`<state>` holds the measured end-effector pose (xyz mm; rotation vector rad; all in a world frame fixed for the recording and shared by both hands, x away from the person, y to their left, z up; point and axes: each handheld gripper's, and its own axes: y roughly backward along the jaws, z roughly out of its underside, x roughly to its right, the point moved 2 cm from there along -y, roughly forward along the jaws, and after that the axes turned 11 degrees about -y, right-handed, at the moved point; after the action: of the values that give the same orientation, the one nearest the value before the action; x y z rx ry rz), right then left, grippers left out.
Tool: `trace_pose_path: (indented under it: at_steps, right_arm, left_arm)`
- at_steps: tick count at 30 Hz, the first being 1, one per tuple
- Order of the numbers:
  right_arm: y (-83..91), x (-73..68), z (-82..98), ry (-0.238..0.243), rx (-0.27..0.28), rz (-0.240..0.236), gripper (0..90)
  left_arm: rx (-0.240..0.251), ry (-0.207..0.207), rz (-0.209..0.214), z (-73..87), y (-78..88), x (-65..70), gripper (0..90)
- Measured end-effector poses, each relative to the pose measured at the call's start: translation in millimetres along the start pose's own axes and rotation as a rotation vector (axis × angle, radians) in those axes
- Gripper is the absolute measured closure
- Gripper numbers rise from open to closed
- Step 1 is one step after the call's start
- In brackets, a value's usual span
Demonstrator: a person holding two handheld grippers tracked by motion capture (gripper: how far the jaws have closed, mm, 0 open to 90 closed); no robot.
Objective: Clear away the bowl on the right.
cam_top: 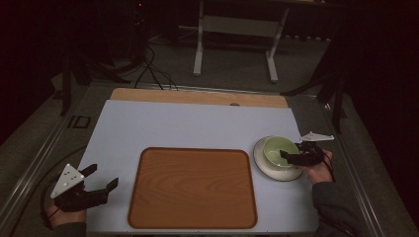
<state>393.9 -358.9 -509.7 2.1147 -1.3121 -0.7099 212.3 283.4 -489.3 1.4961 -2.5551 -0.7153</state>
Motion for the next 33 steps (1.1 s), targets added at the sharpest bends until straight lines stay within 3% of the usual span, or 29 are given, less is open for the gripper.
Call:
trace_pose_path:
  at_steps: [2,6,9,16,19,28,33]
  right_arm:
    - [-1.5,0.3,0.2,-0.013,-0.034,-0.035,41.4]
    - [-4.1,3.5,2.8,-0.047,-0.077,-0.059,52.7]
    - [-5.5,6.8,4.5,-0.104,-0.096,-0.097,56.6]
    - [-5.8,5.9,0.9,-0.139,-0.155,-0.095,67.5]
    - [-6.3,4.8,0.2,-0.144,-0.173,-0.117,70.9]
    - [-7.7,3.0,-3.9,-0.157,-0.201,-0.098,81.2]
    - [-6.3,1.9,-3.9,-0.157,-0.204,-0.092,82.3]
  left_arm:
    - [-0.001,-0.002,0.001,-0.1,0.1,0.0,14.8]
    - [0.0,-0.002,0.002,0.0,-0.2,0.0,14.7]
    - [0.0,-0.001,0.001,-0.1,-0.4,0.3,14.7]
    - [-0.001,-0.003,0.001,-0.2,0.0,0.3,14.8]
    - [0.0,-0.004,0.002,-0.3,-0.1,0.3,14.8]
    - [0.0,-0.006,0.001,-0.3,0.6,0.0,14.8]
    - [0.002,-0.005,0.0,-0.2,0.9,-0.1,14.8]
